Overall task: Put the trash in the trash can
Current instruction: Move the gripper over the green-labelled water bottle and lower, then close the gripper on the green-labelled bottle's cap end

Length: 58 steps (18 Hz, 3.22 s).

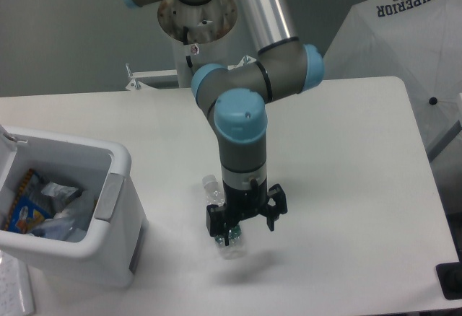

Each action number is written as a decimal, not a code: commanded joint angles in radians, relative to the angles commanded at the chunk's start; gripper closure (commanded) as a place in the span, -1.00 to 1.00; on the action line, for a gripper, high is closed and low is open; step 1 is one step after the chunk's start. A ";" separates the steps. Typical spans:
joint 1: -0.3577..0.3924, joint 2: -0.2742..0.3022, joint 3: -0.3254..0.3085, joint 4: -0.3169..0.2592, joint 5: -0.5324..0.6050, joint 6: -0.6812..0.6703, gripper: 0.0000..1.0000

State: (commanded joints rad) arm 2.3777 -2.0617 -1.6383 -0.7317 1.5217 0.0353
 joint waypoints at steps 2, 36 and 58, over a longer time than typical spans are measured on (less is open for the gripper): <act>-0.002 -0.018 -0.003 0.000 0.000 0.000 -1.00; -0.046 -0.110 -0.006 0.006 0.046 -0.008 -0.60; -0.046 -0.103 -0.006 0.005 0.052 -0.006 -0.43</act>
State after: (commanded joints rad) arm 2.3317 -2.1645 -1.6444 -0.7271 1.5739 0.0291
